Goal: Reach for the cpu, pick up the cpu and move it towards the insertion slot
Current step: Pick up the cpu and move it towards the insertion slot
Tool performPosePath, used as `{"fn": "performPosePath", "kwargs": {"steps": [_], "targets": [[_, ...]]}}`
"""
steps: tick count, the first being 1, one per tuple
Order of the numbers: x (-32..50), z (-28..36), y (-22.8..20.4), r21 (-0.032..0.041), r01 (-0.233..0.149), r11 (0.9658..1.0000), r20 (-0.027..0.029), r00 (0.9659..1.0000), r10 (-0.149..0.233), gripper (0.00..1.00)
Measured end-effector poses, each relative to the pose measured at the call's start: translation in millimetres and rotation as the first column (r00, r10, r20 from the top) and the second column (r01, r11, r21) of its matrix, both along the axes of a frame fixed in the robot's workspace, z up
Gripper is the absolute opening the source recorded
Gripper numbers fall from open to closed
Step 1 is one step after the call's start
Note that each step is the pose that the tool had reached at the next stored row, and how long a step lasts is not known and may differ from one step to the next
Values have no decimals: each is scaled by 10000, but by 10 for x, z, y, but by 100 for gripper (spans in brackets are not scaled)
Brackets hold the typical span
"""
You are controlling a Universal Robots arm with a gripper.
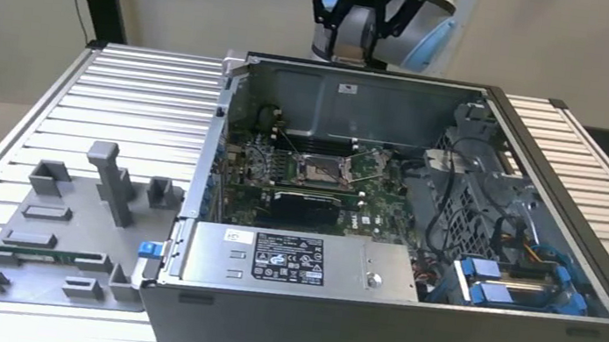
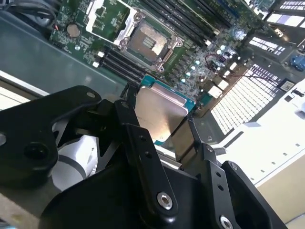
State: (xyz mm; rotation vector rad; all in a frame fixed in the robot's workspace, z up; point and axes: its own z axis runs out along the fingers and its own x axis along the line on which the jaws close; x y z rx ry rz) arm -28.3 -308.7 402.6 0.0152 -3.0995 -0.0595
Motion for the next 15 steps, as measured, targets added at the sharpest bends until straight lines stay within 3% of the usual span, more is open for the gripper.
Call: {"fn": "performPosePath", "kwargs": {"steps": [6,15], "targets": [[186,-1,-1,1,4,10000,-2,10000,-4,0],[205,-1,0,1,6,10000,-1,10000,-6,0]]}}
